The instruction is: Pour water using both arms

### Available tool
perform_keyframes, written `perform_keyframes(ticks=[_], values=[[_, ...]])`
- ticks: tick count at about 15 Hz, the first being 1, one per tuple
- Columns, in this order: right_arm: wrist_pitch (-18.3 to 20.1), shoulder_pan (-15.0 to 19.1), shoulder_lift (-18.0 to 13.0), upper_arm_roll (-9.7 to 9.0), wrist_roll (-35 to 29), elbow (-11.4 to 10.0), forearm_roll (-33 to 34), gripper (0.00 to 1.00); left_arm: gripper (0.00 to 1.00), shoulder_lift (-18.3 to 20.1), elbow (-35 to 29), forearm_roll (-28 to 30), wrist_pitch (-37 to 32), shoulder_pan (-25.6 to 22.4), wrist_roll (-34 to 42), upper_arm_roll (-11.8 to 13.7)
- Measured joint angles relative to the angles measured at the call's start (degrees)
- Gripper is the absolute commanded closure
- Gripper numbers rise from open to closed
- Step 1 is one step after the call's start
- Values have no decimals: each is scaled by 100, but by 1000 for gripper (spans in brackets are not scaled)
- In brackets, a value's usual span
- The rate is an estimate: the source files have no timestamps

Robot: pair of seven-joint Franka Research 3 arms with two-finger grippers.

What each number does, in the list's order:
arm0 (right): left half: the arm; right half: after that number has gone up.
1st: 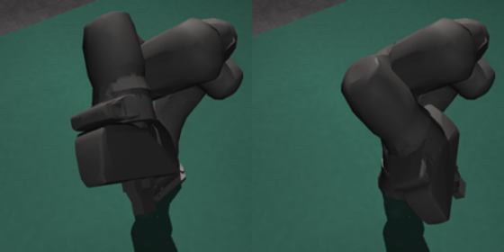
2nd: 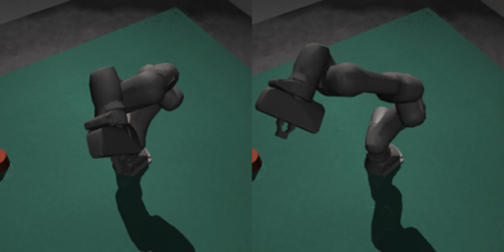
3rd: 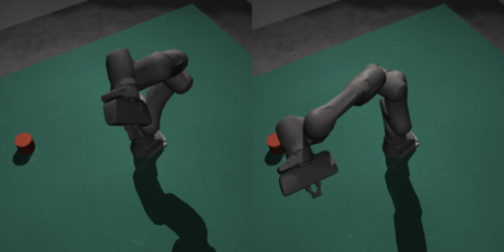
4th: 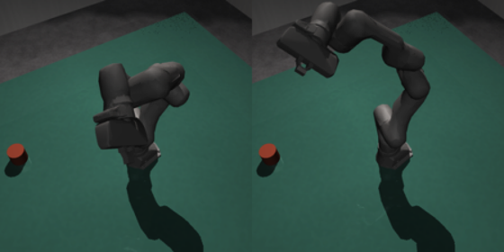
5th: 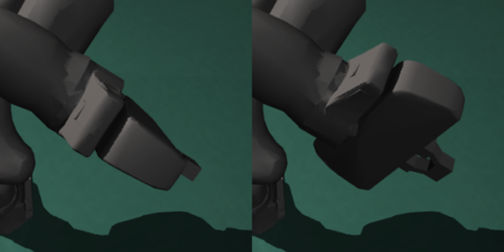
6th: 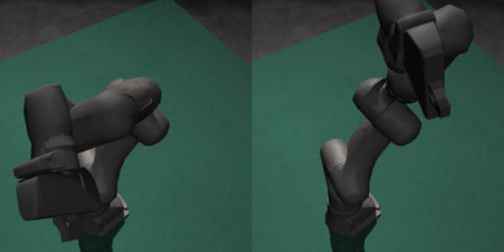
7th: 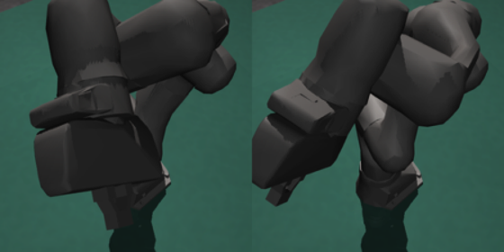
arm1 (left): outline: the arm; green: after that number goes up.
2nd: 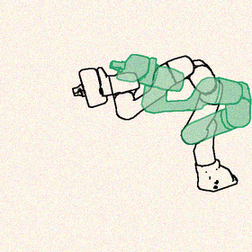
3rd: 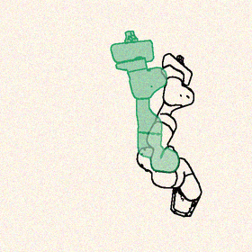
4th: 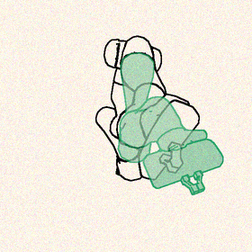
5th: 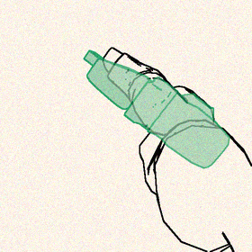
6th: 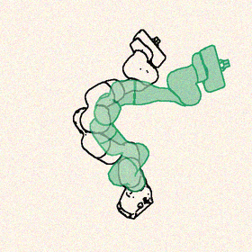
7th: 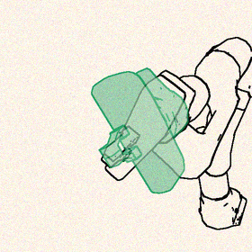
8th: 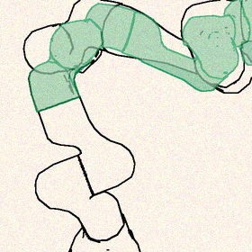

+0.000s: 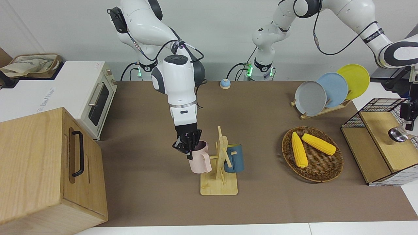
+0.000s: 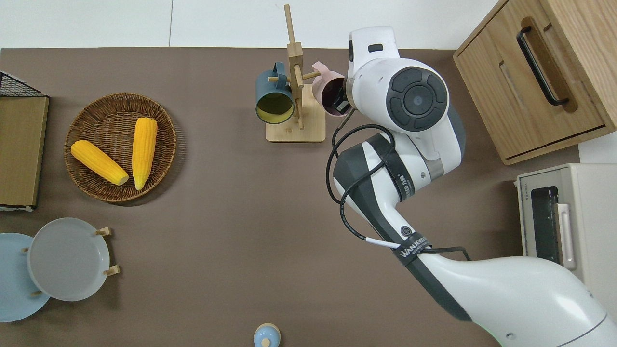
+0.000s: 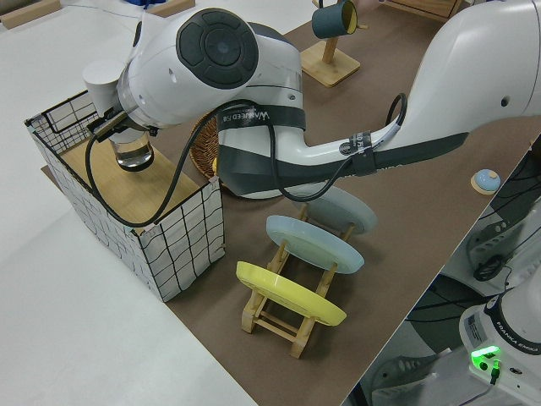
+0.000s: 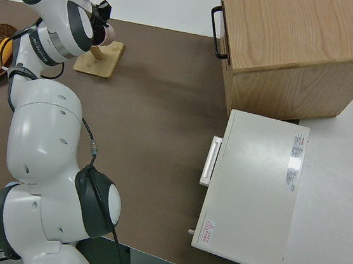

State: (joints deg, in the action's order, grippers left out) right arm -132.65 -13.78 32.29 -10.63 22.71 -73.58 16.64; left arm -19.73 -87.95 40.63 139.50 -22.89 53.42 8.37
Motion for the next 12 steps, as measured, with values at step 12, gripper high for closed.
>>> perform_keyframes(ticks=[12], values=[[561,585,-287,1,1078,1,-855,990,1000,232,2,-346,-252,0,-240,6]])
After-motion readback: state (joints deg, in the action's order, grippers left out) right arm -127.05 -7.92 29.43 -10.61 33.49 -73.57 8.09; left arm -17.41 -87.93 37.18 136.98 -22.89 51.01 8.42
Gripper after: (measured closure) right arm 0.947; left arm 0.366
